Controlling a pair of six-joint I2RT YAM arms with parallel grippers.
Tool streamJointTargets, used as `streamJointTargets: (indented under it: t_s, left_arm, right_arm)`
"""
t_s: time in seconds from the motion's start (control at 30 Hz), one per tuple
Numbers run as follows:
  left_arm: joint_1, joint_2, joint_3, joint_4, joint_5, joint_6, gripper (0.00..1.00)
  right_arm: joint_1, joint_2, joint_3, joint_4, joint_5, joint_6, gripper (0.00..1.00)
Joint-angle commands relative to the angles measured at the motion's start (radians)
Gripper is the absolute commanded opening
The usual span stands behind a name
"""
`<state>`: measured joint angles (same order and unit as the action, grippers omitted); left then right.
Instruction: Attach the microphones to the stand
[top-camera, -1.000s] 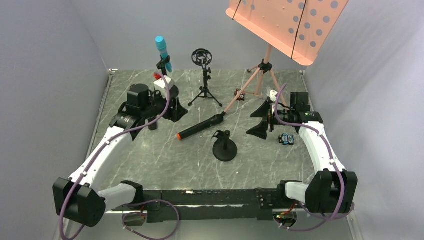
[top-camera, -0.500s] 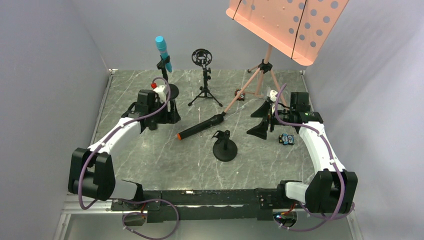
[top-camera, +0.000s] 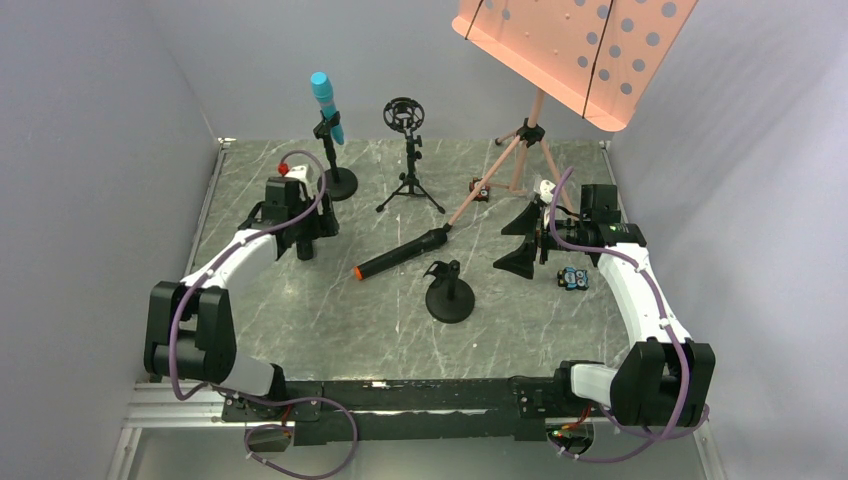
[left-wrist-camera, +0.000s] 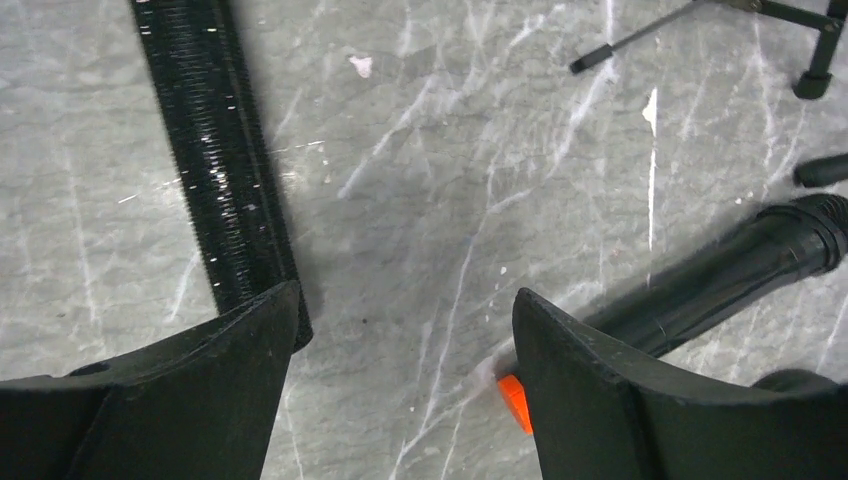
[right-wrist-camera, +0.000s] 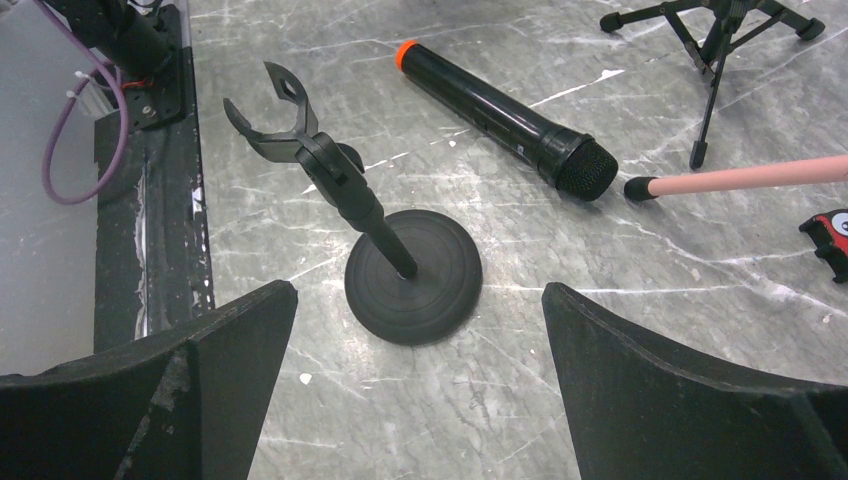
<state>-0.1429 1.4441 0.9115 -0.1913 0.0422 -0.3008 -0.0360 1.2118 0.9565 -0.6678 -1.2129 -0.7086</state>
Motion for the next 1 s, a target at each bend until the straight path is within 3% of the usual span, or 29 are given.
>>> streamJointTargets:
  t_s: [0.0, 0.07, 0.2, 0.4, 0.6, 0.97]
  left_arm:
    - [-0.009, 0.046, 0.039, 0.037, 0.189, 0.063, 0.79]
    - [-0.050, 0.085, 0.074, -0.007, 0.269, 0.133, 0.78]
    - [-0.179, 0.167, 0.163, -0.118, 0.277, 0.301, 0.77]
    - [-0.296, 0.157, 0.127, -0.055, 0.305, 0.485, 0.78]
    - [-0.329, 0.299, 0.250, -0.178, 0.290, 0.567, 0.75]
    - [-0.389, 0.396, 0.316, -0.218, 0.217, 0.581, 0.67]
  right_arm:
    - [-0.004, 0.000, 0.032, -0.001, -0.030, -0.031, 1.00]
    - [-0.005, 0.002, 0.033, -0.001, -0.031, -0.031, 1.00]
    - [-0.004, 0.001, 0.031, 0.003, -0.030, -0.027, 1.00]
    - [-0.005, -0.001, 0.027, 0.016, -0.032, -0.016, 1.00]
    - [-0.004, 0.005, 0.032, 0.002, -0.033, -0.025, 1.00]
    - [-0.004, 0.008, 0.031, 0.007, -0.031, -0.021, 1.00]
